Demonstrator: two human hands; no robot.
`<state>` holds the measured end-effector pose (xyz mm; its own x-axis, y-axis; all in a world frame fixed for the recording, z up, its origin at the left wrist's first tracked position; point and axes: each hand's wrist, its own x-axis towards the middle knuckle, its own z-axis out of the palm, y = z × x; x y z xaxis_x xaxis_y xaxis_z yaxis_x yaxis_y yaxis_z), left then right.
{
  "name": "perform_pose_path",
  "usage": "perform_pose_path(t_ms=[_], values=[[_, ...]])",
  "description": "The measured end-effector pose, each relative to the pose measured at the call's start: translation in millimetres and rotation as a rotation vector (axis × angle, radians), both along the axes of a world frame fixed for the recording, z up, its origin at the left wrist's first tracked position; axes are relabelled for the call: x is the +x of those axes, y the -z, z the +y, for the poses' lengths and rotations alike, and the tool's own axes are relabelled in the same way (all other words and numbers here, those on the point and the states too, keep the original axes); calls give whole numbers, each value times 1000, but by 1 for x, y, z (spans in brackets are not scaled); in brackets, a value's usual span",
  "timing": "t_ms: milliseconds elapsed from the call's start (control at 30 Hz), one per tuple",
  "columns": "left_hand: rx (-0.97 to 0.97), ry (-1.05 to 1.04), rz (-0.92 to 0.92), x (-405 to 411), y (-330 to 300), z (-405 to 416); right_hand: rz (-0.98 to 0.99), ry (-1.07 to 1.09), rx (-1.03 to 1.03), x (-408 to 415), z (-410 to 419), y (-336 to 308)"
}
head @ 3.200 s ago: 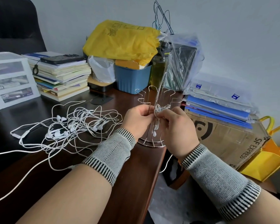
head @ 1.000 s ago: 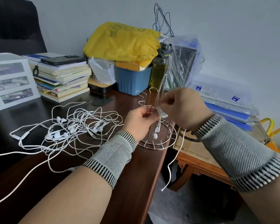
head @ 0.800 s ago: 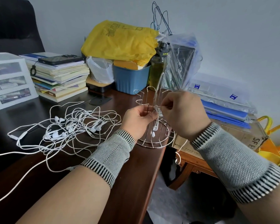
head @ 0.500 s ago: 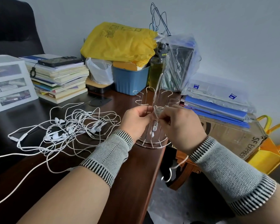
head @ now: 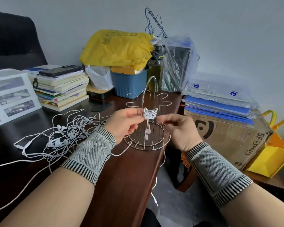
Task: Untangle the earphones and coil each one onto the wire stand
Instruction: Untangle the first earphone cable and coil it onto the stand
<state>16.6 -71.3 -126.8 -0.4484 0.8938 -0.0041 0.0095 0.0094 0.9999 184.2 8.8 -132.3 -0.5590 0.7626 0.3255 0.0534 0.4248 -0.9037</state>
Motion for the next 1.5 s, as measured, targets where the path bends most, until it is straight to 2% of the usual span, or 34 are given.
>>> perform_pose_path(t_ms=[67, 167, 233, 267, 400, 533, 667, 800, 1033, 1200, 1333, 1400, 1500], values=[[-17, -93, 64, 0, -5, -8, 71, -13, -78, 0, 0, 7], [-31, -405, 462, 8, -6, -24, 129, -28, -131, -2, -1, 15], [-46, -449, 609, 24, -3, -34, 167, -32, -174, -4, -2, 19], [-76, -391, 595, 33, -1, -36, 184, -27, -187, -5, -2, 20], [-223, -64, 311, 63, 6, -30, 229, -18, -267, -8, -2, 23], [-183, -34, 298, 66, 3, -25, 241, 11, -301, -11, 2, 26], [-129, -74, 561, 50, -19, -31, 267, 38, -311, -14, 2, 27], [-52, -215, 720, 35, -40, -26, 304, 10, -383, -20, -2, 21], [34, -396, 1135, 37, -38, -13, 427, -1, -502, -27, -3, 14], [130, -428, 1213, 39, -41, -10, 475, -34, -536, -30, -4, 13], [222, -240, 1244, 43, -43, -14, 506, -41, -568, -33, -3, 14], [205, -225, 1204, 44, -46, -12, 519, -30, -582, -34, -3, 13], [63, -388, 1221, 38, -50, -9, 506, 22, -603, -38, -2, 10]])
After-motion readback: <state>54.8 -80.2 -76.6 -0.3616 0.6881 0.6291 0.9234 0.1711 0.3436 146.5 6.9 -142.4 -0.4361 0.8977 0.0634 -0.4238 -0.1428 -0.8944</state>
